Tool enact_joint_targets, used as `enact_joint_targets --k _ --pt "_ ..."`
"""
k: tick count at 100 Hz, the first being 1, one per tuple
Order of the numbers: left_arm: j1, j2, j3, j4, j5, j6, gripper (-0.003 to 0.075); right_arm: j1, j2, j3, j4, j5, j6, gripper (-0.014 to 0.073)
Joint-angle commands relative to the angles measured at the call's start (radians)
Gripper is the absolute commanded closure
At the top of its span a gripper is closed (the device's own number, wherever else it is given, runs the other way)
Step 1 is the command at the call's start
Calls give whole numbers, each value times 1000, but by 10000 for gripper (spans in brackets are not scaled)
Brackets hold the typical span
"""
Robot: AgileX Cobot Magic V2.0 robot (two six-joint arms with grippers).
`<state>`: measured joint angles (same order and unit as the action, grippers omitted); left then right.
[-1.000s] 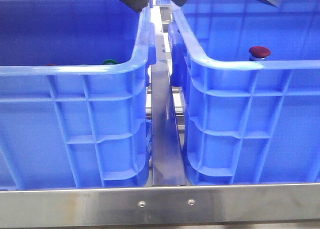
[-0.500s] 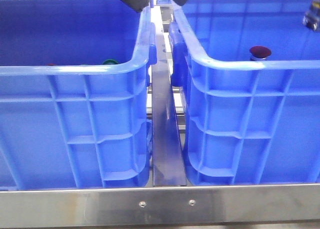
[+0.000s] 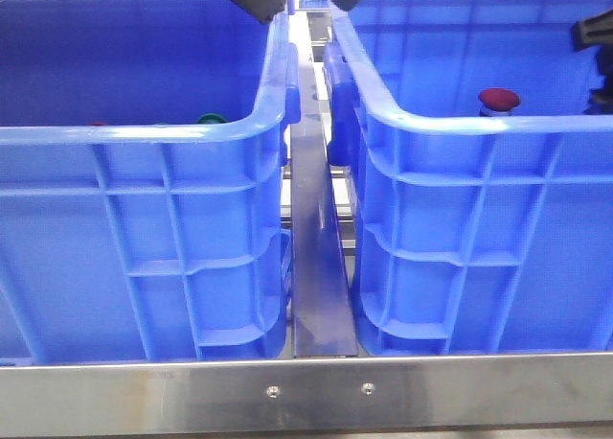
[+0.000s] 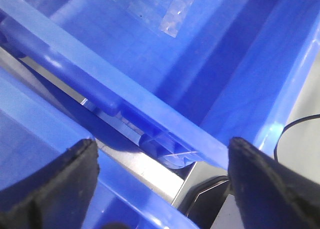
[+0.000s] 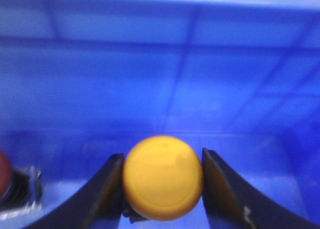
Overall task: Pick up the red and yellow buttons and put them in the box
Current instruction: 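Carry the yellow button with the right gripper beside the red button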
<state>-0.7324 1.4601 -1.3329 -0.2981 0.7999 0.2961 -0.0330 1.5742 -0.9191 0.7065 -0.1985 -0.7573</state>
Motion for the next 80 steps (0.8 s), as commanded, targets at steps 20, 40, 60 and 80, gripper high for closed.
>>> enact_joint_targets --k 20,40,60,80 --pt "-9 -32 -29 -28 -57 -2 210 -9 81 -110 -16 -80 -8 464" --pt "-9 -32 -29 -28 -64 -2 210 -9 108 -116 0 -75 -8 461" --pt "-9 -32 -29 -28 -64 -2 210 -9 108 -116 0 -72 -8 242" --pt "-9 -32 -29 -28 -64 -2 210 -9 107 -116 6 -80 -8 148"
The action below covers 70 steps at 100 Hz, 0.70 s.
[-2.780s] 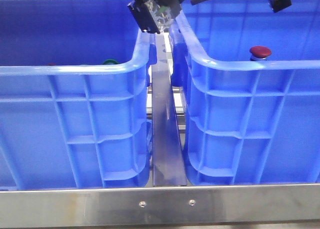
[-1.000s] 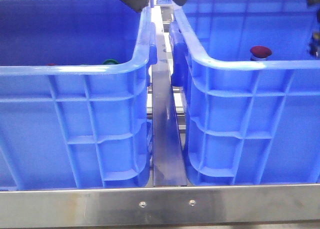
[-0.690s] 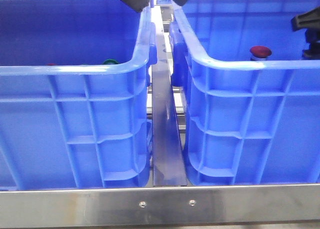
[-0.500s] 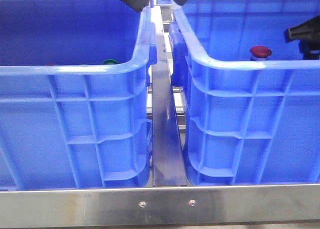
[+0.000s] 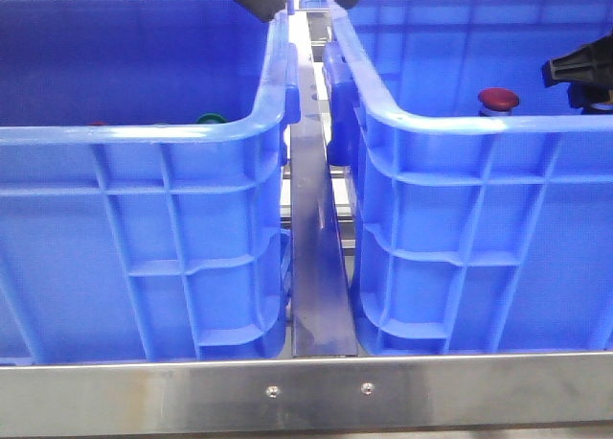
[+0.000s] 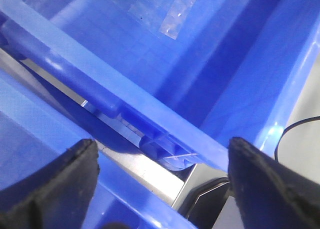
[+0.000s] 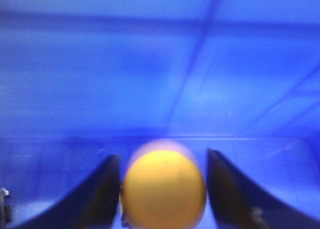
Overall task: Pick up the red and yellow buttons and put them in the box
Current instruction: 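Carry the yellow button with the right gripper beside the red button, then open the right gripper to release the yellow button and withdraw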
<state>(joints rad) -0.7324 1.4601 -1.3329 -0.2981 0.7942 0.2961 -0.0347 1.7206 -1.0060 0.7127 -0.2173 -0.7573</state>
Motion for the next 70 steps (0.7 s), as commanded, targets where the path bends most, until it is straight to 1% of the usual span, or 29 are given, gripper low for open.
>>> enact_joint_targets --k 1,19,33,45,58,64,70 --pt "-9 -32 -29 -28 -58 -2 209 -8 -41 -29 0 -62 -8 148" --pt "-9 -32 -29 -28 -58 -2 210 -8 -65 -29 0 -62 -8 148" --pt "-9 -32 -29 -28 -58 -2 210 -8 -119 -28 1 -44 -8 148" --pt "-9 -32 -29 -28 -78 -2 210 -8 -188 -27 1 17 -8 148" --pt "-9 -34 -29 -26 -129 -2 211 -8 -275 -27 1 142 -8 152" --pt "1 -34 -29 -11 -158 -16 232 -8 -310 -27 1 201 -8 182" --pt "15 -34 -29 5 -181 -54 265 -8 -349 -27 1 264 -8 260"
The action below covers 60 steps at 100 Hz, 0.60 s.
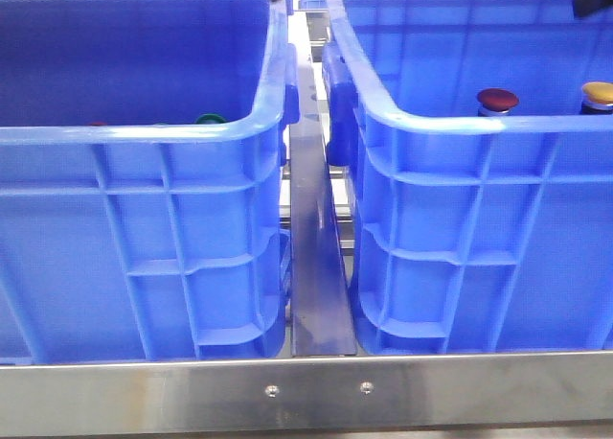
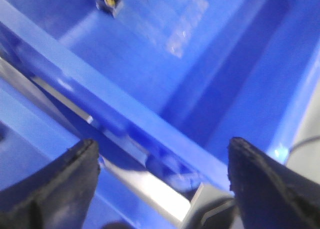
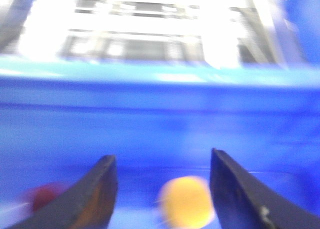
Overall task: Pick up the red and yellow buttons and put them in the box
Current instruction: 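Open the right gripper to release the yellow button and withdraw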
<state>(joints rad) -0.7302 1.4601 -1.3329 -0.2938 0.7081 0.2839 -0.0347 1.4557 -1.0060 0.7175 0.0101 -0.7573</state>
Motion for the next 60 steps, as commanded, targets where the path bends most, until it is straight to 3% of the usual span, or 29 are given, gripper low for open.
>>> enact_joint_targets --k 1,14,24,35,60 --pt "18 -34 -29 8 -99 -46 273 -8 -88 -27 -4 43 -8 270" --pt "69 -45 -29 95 -102 -146 386 -8 -160 -27 -4 155 -8 506" --pt "127 -57 -27 164 -97 -206 557 -8 -212 -15 -4 220 -8 671" --pt "192 -88 3 173 -103 -232 741 -8 -276 30 -4 244 -7 655" --pt "347 -232 158 216 -170 -284 741 -8 -419 168 -4 232 -7 655"
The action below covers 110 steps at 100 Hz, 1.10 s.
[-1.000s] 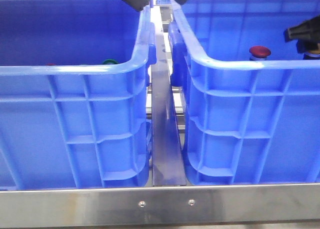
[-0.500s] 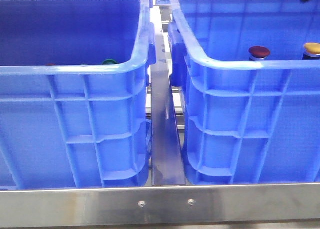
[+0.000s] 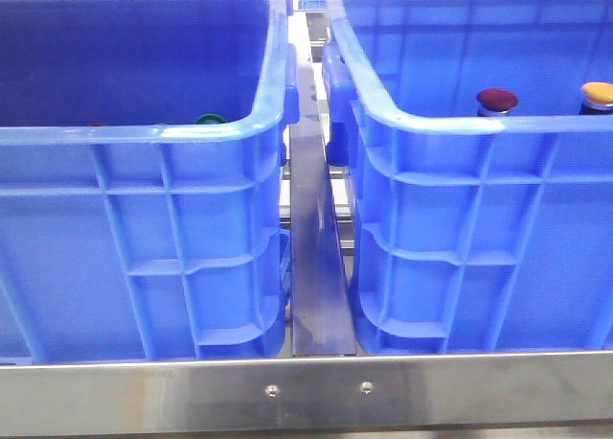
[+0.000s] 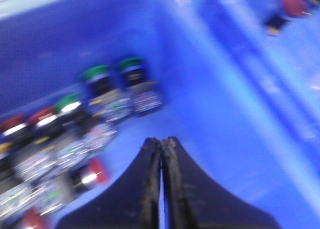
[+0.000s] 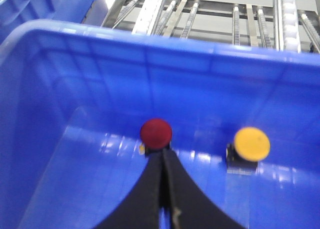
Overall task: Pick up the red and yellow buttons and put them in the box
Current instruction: 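Open the right gripper to release the yellow button and withdraw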
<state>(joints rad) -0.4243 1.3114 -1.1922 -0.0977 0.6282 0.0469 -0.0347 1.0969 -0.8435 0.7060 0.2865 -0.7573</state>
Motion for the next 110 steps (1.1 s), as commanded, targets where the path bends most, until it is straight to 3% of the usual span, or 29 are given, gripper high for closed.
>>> enact_joint_targets --k 1,20,69,110 --pt "45 -88 27 24 -94 -54 741 -8 -63 12 8 -44 -7 655" --pt "146 -228 156 148 -149 -172 741 -8 -131 58 8 -64 -7 655" --pt "346 -651 431 150 -193 -204 741 52 -317 175 8 -167 -7 655" --pt "359 -963 645 148 -321 -204 741 56 -614 434 96 -194 -7 655"
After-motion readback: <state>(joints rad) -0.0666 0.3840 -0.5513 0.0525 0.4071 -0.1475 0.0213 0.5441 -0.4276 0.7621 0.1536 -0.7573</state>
